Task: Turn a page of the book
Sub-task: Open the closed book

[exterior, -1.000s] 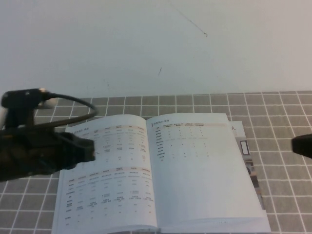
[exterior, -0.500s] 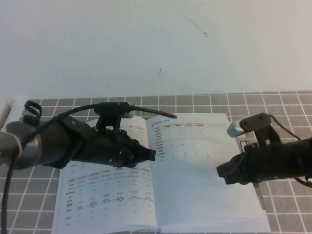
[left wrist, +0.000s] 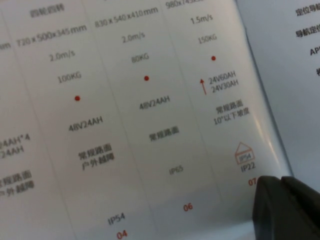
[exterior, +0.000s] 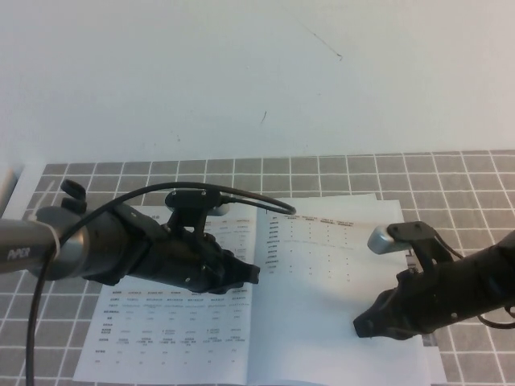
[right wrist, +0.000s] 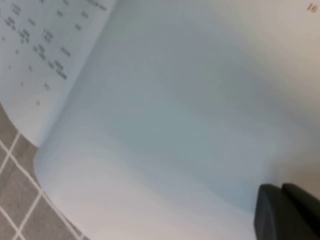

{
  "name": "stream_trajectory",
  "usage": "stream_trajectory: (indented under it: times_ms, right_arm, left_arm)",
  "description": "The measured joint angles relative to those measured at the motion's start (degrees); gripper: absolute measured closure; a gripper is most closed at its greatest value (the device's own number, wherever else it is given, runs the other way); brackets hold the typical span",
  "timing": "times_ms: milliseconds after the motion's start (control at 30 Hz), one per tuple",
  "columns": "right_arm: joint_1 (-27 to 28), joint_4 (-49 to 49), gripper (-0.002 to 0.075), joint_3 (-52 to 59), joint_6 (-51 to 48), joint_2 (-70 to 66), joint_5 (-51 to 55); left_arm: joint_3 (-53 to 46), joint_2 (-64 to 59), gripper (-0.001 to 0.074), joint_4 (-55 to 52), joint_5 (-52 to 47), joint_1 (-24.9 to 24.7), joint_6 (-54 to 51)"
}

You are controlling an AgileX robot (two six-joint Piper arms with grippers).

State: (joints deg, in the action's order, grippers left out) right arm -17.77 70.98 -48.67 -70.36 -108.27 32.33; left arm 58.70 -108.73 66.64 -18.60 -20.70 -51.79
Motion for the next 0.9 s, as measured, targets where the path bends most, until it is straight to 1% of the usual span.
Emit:
stream_trajectory:
  times_ms: [133,233,300,367,467,533,633,667,767,900]
  right_arm:
    - [-0.11,-3.47,0.0729,-1.29,-1.33,2.41,-0.29]
    - [0.23,-4.61,0.0729,-5.65,-1.7,5.48,-1.17]
    - [0.84,-5.79,0.0727,-8.35,-0.71,7.14,-1.26]
    - [2.03,-8.38,0.0708,-11.06,2.07,7.65,-0.36]
    - [3.94,-15.32,0.0617,-13.2,8.77,7.65,1.62]
    - [5.7,-21.78,0.0505,-13.81,15.98,7.65,3.61]
    - [7.27,-28.78,0.0396,-13.81,23.15,7.41,7.26]
    - [7.56,-30.21,0.0377,-13.81,24.79,7.3,8.46]
    - [7.65,-31.14,0.0354,-13.81,27.14,7.3,10.54]
    - [7.65,-29.72,0.0347,-13.85,28.2,6.7,11.59]
  left_arm:
    - [0.0,0.0,0.0738,0.49,-0.1,0.0,0.0]
    - [0.0,0.0,0.0738,0.72,-0.5,0.0,1.26]
    - [0.0,0.0,0.0738,1.58,-0.54,0.0,1.95]
    - [0.0,-0.08,0.0738,2.39,-0.76,0.0,2.42]
    - [0.0,-0.08,0.0738,3.58,-1.98,0.0,3.06]
    - [0.0,-0.08,0.0738,3.93,-3.4,0.0,3.2]
    - [0.0,-0.08,0.0738,4.07,-4.62,0.0,3.24]
    - [0.0,-0.08,0.0738,4.16,-5.09,0.0,3.33]
    - [0.0,-0.08,0.0738,4.16,-6.33,0.0,1.85]
    - [0.0,1.77,0.0738,1.46,-7.1,0.0,0.24]
